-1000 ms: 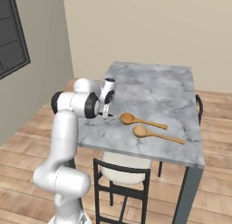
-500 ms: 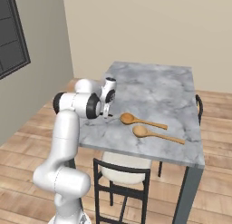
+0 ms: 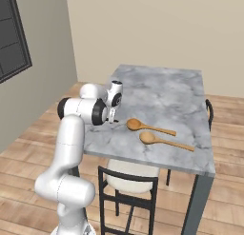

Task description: Pick up the metallic utensils from the counter and place them in the open drawer. Make sure not to pick up any wooden utensils.

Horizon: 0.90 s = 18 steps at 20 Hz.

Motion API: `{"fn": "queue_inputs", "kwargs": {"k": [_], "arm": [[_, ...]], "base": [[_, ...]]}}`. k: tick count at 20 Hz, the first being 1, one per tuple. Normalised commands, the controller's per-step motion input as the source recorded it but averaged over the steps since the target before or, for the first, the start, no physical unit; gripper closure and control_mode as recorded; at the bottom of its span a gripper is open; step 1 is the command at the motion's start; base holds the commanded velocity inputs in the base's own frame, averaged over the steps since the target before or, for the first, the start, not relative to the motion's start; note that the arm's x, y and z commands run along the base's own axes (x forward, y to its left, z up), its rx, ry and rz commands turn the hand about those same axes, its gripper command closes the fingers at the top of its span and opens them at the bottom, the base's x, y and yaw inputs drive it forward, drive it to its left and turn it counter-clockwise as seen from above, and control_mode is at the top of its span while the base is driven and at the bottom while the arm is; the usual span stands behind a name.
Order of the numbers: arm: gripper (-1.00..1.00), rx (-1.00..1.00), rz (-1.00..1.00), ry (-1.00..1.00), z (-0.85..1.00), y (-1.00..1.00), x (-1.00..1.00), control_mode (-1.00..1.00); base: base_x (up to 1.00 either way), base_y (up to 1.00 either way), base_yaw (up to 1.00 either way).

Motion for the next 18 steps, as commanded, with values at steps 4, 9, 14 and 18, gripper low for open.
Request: {"fn": "queue_inputs", "kwargs": {"k": [4, 9, 14, 18], "arm": [[1.00, 0.00, 0.00, -0.01, -0.33, 0.10, 0.00, -1.00], [1.00, 0.00, 0.00, -0.12, -0.27, 0.03, 0.00, -1.00], [1.00, 0.00, 0.00, -0.20, -0.28, 0.02, 0.00, -1.00], [1.00, 0.00, 0.01, -0.03, -0.27, 0.01, 0.00, -1.00]], "base": [[0.00, 0.00, 0.00], [0.00, 0.00, 0.00], [0.00, 0.00, 0.00], [0.00, 0.00, 0.00]]}}
